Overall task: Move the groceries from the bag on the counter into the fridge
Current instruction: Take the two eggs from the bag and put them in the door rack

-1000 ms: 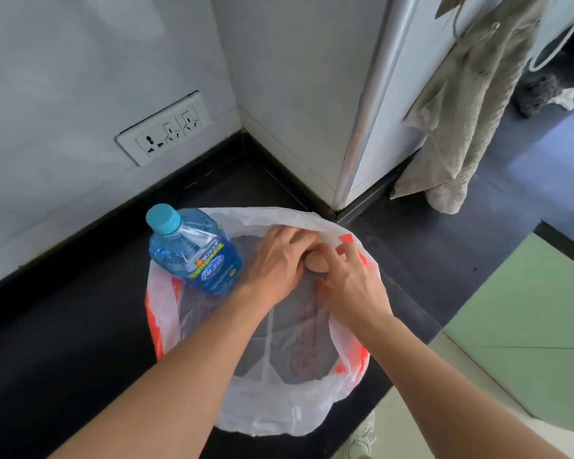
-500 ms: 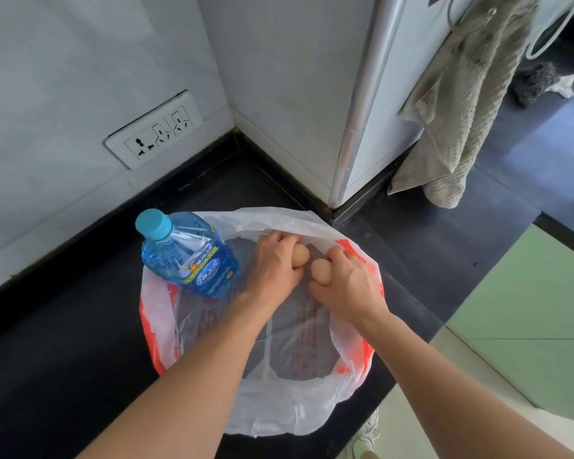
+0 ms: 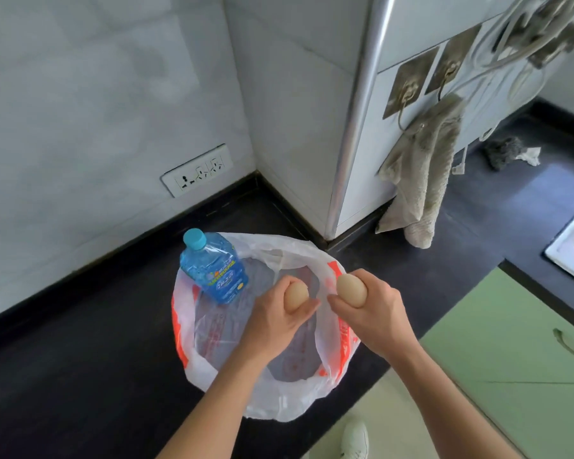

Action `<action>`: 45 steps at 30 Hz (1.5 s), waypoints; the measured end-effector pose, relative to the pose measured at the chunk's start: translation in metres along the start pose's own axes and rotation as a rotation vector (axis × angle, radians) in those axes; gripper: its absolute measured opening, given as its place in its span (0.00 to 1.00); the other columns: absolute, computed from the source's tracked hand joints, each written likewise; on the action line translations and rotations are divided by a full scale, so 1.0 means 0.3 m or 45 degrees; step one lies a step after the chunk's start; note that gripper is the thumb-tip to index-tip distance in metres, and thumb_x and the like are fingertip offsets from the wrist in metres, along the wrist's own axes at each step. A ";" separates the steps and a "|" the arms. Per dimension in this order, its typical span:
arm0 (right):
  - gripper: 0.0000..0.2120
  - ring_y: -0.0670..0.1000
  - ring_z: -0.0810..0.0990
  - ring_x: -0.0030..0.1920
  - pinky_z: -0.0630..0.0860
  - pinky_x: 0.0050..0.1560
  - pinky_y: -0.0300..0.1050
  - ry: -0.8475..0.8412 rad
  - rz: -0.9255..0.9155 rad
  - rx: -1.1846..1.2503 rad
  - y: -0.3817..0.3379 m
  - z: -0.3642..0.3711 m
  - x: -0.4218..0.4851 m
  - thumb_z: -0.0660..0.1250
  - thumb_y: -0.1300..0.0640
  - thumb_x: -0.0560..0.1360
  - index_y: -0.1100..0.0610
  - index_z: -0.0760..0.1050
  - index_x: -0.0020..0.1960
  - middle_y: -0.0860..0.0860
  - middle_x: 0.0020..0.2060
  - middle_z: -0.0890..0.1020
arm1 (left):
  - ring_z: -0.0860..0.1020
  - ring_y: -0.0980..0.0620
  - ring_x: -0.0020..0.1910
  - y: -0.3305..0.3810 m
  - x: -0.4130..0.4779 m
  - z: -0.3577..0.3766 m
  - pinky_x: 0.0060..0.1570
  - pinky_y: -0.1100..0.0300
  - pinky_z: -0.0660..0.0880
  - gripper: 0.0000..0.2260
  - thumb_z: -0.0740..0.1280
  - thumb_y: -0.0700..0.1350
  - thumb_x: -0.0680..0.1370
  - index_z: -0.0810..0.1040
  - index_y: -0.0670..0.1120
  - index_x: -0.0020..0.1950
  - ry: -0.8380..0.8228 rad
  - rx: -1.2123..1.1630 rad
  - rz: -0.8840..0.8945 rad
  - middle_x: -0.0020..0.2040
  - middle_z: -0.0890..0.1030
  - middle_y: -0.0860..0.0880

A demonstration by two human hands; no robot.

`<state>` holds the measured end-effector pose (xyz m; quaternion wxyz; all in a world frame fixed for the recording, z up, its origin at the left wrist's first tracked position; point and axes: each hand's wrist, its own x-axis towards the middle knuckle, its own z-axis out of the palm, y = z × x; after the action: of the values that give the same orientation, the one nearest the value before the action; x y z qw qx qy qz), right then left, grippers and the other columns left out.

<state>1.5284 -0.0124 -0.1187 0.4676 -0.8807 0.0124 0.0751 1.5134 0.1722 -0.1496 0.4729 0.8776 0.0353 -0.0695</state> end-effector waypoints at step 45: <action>0.09 0.37 0.79 0.36 0.70 0.33 0.29 -1.594 -0.854 -0.076 -0.276 0.250 -0.657 0.74 0.49 0.72 0.45 0.74 0.45 0.41 0.37 0.80 | 0.80 0.50 0.41 0.243 -1.205 0.187 0.42 0.50 0.82 0.10 0.72 0.58 0.73 0.77 0.54 0.45 1.948 -0.509 -1.128 0.40 0.81 0.52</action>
<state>1.3322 0.0867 -0.0636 0.3606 -0.6408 -0.5325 0.4192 1.1606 0.0865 -0.0637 0.3940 0.4916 0.6858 0.3645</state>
